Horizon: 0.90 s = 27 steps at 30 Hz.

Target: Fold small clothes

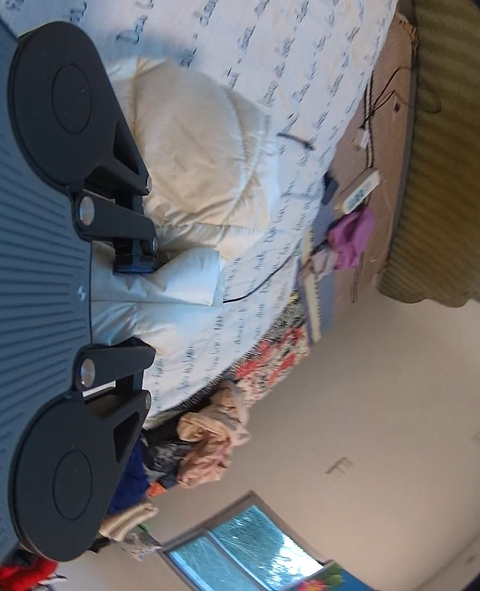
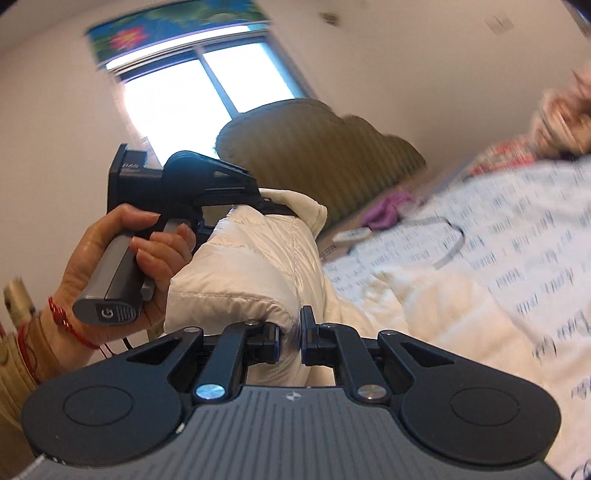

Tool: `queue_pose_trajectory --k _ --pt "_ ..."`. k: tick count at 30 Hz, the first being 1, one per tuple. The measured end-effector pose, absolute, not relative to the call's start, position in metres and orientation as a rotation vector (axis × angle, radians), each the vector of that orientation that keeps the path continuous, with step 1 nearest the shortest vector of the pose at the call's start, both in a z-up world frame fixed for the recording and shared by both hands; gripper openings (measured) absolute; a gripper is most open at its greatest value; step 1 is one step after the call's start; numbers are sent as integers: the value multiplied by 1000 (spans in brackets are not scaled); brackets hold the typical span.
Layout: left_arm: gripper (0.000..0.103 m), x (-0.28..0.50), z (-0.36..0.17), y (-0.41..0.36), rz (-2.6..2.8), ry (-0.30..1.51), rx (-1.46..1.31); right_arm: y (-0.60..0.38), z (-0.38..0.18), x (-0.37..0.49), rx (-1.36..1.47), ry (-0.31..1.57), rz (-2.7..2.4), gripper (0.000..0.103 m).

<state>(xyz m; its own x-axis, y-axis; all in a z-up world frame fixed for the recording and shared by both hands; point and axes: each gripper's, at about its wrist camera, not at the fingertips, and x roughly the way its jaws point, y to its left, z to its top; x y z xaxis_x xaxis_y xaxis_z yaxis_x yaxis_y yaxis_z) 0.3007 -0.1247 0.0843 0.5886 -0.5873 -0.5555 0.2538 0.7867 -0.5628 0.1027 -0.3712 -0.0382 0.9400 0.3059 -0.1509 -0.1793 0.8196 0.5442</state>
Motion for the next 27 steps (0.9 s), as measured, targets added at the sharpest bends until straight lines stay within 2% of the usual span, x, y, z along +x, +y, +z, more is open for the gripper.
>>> queue_pose_trajectory --k 3,9,12,14,18,19,20,22,25,27 --pt "20 306 64 -154 -506 829 -411 -395 -65 112 674 286 239 11" --pt "37 302 41 -197 -531 819 -260 -421 -104 121 825 349 205 11" --pt "59 290 56 -202 -569 786 -198 -430 -117 126 911 372 225 12" --pt "83 282 70 -193 -597 738 -254 -432 -123 128 934 384 228 16" --pt "91 266 104 -166 -626 594 -374 -434 -130 130 967 403 220 18" --pt "92 263 111 -160 -609 574 -379 -436 -132 130 983 409 215 22" --pt "93 258 114 -155 -568 568 -363 -437 -133 128 994 414 210 35" --pt "93 247 111 -148 -478 555 -280 -441 -133 123 1003 417 198 50" --pt "93 228 86 -144 -348 536 -86 -449 -121 110 973 392 153 53" --pt "93 217 62 -141 -300 533 7 -446 -90 99 822 333 52 52"
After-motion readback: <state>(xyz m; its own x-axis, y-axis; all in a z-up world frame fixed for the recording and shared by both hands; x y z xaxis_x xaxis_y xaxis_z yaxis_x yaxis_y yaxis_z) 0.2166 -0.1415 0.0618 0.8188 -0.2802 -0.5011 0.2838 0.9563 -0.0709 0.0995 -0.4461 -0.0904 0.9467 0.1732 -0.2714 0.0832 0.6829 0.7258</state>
